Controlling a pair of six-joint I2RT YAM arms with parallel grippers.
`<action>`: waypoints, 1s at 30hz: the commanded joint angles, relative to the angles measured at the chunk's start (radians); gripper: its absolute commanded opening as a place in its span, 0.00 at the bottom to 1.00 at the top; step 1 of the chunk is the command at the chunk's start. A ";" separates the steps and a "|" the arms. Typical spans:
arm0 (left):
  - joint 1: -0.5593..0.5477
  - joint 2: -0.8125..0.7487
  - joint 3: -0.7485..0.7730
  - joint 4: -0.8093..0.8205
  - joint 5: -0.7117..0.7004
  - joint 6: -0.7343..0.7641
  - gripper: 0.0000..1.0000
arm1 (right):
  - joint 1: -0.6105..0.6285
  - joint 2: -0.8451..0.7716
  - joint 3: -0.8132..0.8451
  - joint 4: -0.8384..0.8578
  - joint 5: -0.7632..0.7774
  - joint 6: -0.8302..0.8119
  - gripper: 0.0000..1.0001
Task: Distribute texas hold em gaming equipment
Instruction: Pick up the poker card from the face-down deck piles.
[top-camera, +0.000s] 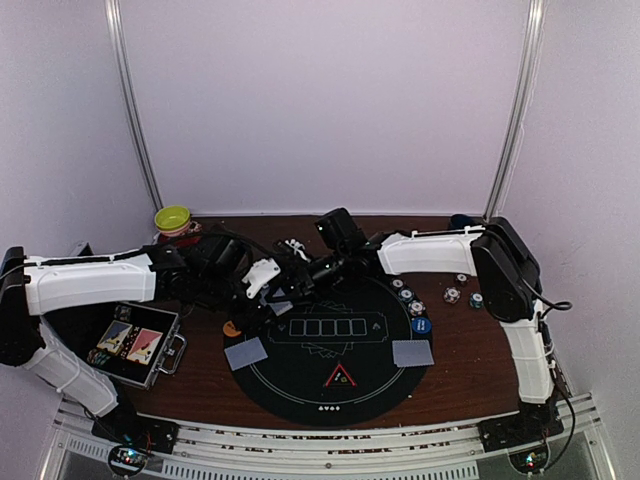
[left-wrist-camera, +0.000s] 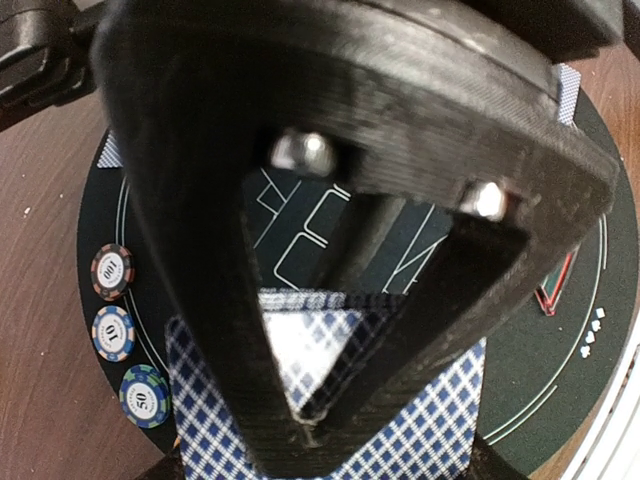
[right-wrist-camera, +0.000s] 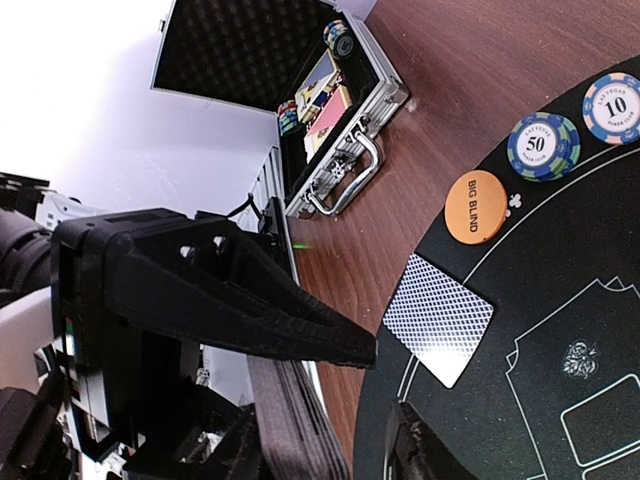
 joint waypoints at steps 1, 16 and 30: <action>0.002 -0.011 0.015 0.053 0.009 0.010 0.64 | -0.010 -0.025 0.009 -0.139 0.090 -0.114 0.39; 0.002 -0.008 0.014 0.052 0.006 0.010 0.64 | -0.059 -0.067 0.007 -0.180 0.080 -0.150 0.27; 0.002 -0.002 0.015 0.052 0.001 0.012 0.64 | -0.078 -0.091 0.009 -0.190 -0.023 -0.140 0.15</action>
